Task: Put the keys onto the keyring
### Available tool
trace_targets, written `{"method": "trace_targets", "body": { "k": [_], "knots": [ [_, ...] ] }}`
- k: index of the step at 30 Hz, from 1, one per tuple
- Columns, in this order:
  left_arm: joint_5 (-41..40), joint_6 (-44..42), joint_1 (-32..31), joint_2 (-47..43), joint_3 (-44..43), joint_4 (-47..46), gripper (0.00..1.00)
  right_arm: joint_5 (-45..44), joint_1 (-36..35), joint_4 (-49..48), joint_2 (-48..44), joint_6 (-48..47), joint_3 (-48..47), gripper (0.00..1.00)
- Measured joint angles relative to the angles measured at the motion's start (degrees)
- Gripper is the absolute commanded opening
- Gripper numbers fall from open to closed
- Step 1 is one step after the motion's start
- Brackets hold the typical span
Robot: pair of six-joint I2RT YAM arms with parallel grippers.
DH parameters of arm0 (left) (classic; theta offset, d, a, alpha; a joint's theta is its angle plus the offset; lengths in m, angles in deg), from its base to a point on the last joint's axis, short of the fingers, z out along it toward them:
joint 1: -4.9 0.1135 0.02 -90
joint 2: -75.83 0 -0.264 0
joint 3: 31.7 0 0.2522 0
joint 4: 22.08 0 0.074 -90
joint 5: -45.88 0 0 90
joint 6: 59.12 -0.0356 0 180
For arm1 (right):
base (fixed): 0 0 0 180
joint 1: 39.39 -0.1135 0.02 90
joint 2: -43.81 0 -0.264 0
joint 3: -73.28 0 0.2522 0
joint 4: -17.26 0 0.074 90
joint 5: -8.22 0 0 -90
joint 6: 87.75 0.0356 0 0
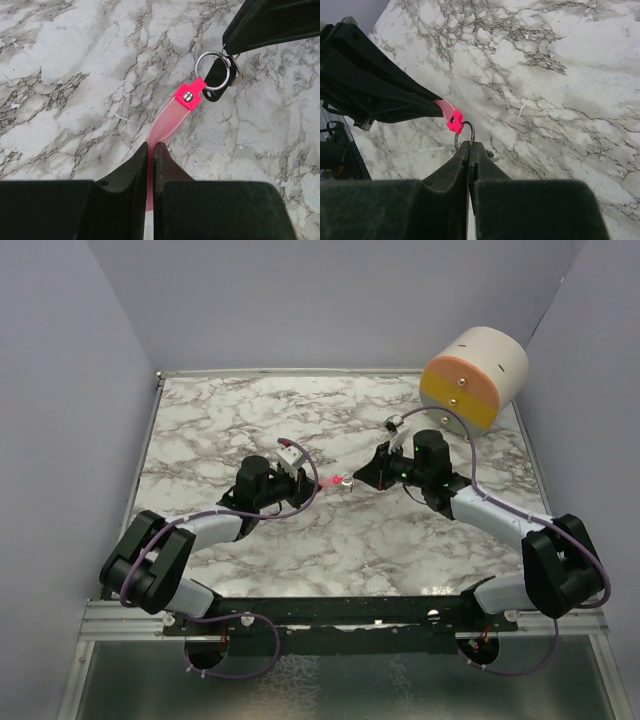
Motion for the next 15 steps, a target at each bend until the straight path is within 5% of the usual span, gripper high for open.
{"method": "trace_targets", "body": {
  "k": [15],
  "knots": [
    [1.31, 0.31, 0.55, 2.08, 2.84, -4.50, 0.36, -3.34, 0.13, 11.28, 1.64, 0.74, -6.99, 0.01]
  ]
}}
